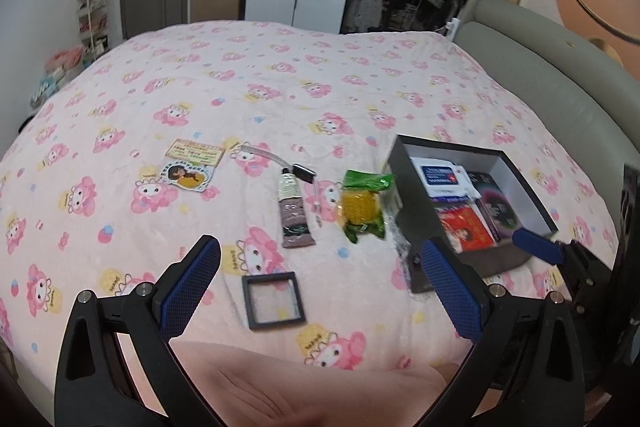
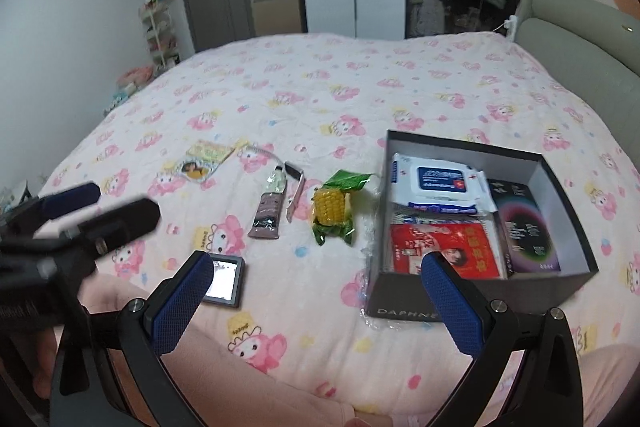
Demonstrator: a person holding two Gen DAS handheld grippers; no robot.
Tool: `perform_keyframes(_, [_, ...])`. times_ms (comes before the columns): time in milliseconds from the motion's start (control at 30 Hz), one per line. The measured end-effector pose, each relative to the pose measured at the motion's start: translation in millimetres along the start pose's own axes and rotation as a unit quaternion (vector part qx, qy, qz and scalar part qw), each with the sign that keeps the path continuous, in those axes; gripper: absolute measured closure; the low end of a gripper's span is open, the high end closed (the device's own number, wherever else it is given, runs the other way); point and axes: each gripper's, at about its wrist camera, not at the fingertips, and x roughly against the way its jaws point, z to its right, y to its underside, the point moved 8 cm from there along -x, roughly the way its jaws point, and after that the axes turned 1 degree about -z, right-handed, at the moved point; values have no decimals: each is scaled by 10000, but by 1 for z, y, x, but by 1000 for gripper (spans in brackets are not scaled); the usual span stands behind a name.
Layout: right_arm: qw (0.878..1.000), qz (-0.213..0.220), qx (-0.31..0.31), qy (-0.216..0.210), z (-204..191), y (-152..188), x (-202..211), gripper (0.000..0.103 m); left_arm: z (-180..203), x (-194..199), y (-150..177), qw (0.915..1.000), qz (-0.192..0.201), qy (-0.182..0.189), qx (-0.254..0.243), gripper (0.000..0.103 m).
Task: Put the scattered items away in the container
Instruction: 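Move the left tool toward the small black square frame, then close the left tool on the black square frame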
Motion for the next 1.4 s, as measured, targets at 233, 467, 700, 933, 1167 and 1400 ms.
perform_keyframes(233, [9964, -655, 484, -253, -32, 4, -50, 0, -40, -53, 7, 9947, -703, -102, 747, 4])
perform_keyframes(467, [9821, -1522, 383, -1046, -63, 30, -102, 0, -73, -111, 25, 9704, -1509, -142, 1879, 18])
perform_keyframes(700, [9692, -1987, 808, -1209, -76, 50, -138, 42, -88, -142, 65, 9417, -2377, -343, 2358, 41])
perform_keyframes(933, [9583, -2148, 632, -1777, -83, 61, -162, 71, -82, -172, 89, 9153, -3289, -227, 2316, 49])
perform_keyframes(1167, [9538, -2191, 214, -2045, -76, 68, -177, 80, -58, -189, 94, 9086, -3299, 222, 2552, 52])
perform_keyframes(1400, [9623, -1993, 102, -1846, -67, 56, -181, 80, -54, -174, 79, 9324, -2641, 47, 2466, 54])
